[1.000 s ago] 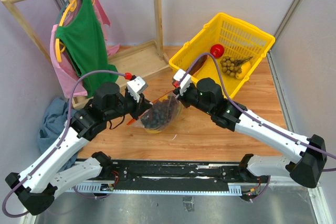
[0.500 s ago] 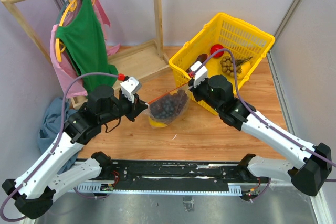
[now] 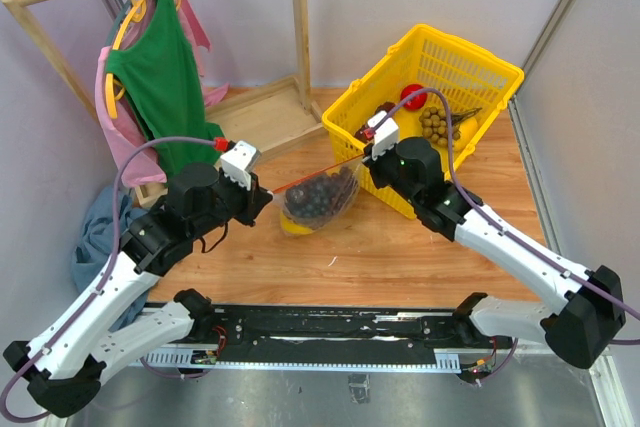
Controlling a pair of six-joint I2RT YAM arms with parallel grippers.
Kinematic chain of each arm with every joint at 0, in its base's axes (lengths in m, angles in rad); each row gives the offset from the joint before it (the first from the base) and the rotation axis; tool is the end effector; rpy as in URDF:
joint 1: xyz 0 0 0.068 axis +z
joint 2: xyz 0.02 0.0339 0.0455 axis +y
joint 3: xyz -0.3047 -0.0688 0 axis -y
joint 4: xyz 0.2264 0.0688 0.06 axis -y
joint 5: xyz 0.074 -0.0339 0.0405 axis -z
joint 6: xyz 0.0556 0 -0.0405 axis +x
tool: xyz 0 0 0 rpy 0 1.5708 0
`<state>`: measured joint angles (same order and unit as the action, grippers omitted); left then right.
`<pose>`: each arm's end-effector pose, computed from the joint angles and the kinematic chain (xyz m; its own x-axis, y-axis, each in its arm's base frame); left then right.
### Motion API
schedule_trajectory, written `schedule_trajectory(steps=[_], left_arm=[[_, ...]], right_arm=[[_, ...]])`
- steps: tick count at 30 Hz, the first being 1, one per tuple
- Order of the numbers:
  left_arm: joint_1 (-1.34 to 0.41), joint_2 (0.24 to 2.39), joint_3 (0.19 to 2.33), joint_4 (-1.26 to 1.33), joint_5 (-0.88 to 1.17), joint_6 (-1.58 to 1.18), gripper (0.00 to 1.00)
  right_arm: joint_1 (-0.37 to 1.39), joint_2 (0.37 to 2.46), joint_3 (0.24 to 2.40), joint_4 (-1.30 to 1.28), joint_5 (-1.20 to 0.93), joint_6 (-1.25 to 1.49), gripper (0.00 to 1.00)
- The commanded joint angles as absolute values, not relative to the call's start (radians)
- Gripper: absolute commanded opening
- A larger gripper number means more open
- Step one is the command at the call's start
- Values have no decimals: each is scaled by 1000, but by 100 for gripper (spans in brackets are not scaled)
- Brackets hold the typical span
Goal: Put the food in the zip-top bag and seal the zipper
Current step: Zip the zipper food storage bag at the center of the board, then place the zipper food storage bag at the center of the board.
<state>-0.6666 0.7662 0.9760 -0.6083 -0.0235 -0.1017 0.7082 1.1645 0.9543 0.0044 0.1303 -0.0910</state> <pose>0.1021 -0.0786 0.3803 -0.3644 0.1576 -0.9178 0.5671 0.8193 -0.0845 0.2021 0.1636 0.3784 -0.1047 -0.2083 -0.9724 -0.5602 0.8203 -0.1154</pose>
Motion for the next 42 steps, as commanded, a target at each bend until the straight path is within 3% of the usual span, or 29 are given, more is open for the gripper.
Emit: schedule_trajectory(steps=[1,12,20,25,33,36,42], left_arm=[[-666,783,985,-561,-92,-121,0],[-664,809,1041,-389,-307,-36,0],[-664,634,787,-343,-160,-201,0],[-664,555,821,-420,2,-241,0],[-664,559,961,-519,22,-273,0],[-664,582,907,-504,-37,-320,0],[-664,658,676,-312,-95,-480,0]], right_arm=[[638,1216,996,104,164,-121,1],[640,1394,1206,193,-193,-161,1],[639,1317,981,239,-248,-119,1],[641,1151,913,141,-317,-100,1],[641,1052,1034,-126,-259,-80,3],[641,1084,1014,-99,-226,-70,8],[641,1297,1021,-52,-129,-70,8]])
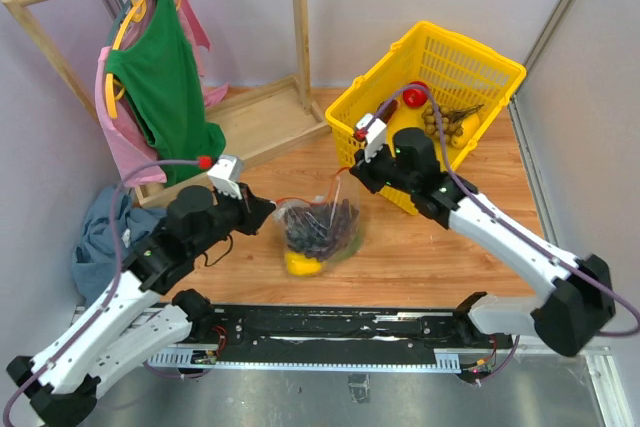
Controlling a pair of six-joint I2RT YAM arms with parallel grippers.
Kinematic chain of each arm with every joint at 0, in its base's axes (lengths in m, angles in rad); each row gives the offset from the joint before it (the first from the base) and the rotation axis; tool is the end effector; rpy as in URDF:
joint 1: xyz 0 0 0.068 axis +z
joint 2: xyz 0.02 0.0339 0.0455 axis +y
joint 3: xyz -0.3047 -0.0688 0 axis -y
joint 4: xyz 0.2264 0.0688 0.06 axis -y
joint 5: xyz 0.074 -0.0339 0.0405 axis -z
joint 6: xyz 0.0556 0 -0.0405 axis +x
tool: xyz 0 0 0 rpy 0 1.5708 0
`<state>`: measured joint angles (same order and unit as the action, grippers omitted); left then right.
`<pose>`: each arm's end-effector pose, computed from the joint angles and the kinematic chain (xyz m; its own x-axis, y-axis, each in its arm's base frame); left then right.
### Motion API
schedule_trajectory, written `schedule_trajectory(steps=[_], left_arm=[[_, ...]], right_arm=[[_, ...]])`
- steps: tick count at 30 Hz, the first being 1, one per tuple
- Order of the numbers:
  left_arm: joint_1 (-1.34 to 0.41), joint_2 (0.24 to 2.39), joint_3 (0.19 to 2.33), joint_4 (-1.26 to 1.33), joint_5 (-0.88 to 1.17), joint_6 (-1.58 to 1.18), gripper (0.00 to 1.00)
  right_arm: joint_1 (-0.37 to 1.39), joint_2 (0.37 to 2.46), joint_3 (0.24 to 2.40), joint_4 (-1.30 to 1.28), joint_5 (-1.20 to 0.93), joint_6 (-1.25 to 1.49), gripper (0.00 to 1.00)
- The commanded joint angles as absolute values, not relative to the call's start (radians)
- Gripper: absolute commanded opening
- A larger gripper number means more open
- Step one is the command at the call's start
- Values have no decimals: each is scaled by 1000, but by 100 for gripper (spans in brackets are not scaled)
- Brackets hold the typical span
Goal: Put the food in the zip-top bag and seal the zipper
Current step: Place the zipper food storage bag at the center of the board.
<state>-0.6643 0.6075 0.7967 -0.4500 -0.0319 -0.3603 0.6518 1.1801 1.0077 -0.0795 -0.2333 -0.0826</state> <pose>0.0846 -0.0640 0.3555 -0.3987 -0.1354 -0.9070 0.4823 0.8102 -0.3329 0.2000 0.1688 0.3836 -0.1341 -0.2033 -0.9699 -0.7819 0.6230 -0.0225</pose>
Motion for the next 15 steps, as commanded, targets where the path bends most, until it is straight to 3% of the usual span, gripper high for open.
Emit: schedule_trajectory(steps=[1,3,8,15], left_arm=[[-663,670,647,-291,-130,-497,0],[-655,691,615,-267,-201,-515,1],[-603,704,589,-229,-268,-526,9],[-600,620,661,-306,-328,-498,39]], right_arm=[[641,1326,1023,-32,-109,-69,8],[641,1373,1032,10,-96,-70,11],[638,1402,1101,20,-136,-70,30],[640,1195,1078,-30,-123,-54,66]])
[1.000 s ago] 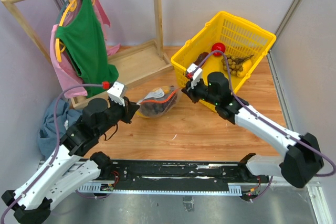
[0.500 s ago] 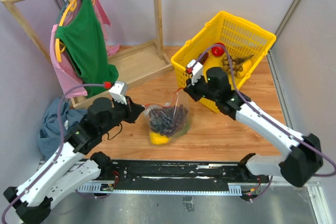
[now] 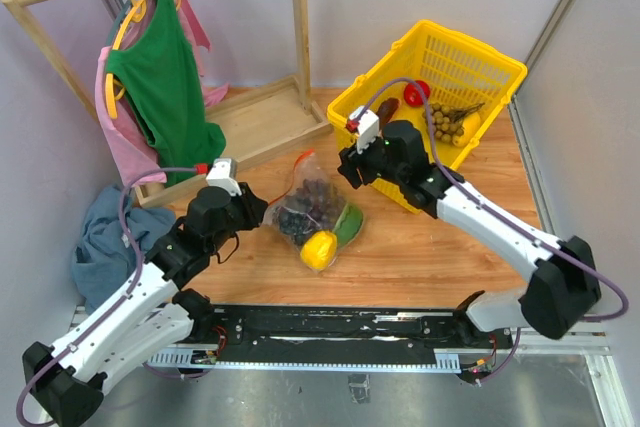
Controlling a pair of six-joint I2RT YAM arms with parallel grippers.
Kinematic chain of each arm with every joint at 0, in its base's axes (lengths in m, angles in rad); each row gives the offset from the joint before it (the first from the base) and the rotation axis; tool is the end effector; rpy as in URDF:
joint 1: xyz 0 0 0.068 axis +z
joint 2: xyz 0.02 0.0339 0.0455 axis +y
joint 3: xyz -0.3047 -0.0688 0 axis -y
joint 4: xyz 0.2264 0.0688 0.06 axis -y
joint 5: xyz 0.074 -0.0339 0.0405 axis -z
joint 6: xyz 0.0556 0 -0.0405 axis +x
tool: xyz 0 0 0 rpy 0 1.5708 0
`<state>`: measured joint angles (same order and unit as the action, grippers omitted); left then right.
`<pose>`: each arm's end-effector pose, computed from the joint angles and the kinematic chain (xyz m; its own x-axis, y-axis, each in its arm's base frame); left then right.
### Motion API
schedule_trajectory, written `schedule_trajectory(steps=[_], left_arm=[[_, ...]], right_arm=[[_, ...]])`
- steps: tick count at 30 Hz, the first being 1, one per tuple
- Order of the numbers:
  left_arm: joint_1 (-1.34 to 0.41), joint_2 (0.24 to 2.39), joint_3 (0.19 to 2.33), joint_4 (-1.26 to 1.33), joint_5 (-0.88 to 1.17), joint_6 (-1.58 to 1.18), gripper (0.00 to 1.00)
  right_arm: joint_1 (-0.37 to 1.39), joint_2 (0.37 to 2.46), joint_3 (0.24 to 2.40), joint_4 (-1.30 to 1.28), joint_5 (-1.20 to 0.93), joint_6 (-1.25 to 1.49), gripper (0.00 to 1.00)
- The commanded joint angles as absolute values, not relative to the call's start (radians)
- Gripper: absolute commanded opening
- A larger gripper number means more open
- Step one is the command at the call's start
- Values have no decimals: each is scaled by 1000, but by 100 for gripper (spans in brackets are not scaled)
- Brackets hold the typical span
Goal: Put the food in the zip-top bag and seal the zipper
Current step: Place the zipper food storage bag at the center of the board, then reset both arms
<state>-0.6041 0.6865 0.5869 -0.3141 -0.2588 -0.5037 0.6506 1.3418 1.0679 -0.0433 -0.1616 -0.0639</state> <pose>0.1172 -0.0636 0.2925 -0.4617 -0.2483 -0.8516 0.1523 0.9236 -0.3518 0.2392 0.1933 0.3666 -0.2017 -0.2328 -0.9514 -0.7338 0.6793 -0.0106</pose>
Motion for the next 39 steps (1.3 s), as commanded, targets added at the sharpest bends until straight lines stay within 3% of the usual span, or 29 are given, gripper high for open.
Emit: schedule_trajectory(steps=[1,3,4,8,9,12,16,22,39], left_arm=[[-600,601,678,-324,-338,-489,44],[-600,554,714,-361,-353,-469,54],[-601,529,733,-381,-363,-462,59],[-600,421,791,-441,-399,-429,78],[-600,354,824,-470,-424,-399,89],[-600,276,819,-468,-450,-363,95],[-600,170,749,-410,-468,-329,99],[-600,14,580,-291,-433,-303,99],[-600,39,554,-291,-395,-256,99]], right_arm=[[639,1156,1065,-36,-98,-54,74],[638,1071,1041,-56,-23,-57,86],[638,1032,1030,-71,17,-61,97],[638,880,994,-147,180,-62,98],[638,788,951,-186,247,-61,98],[638,669,894,-202,330,-59,98],[637,537,806,-172,468,-35,98],[638,403,739,-149,491,-18,98],[638,403,749,-163,494,-16,98]])
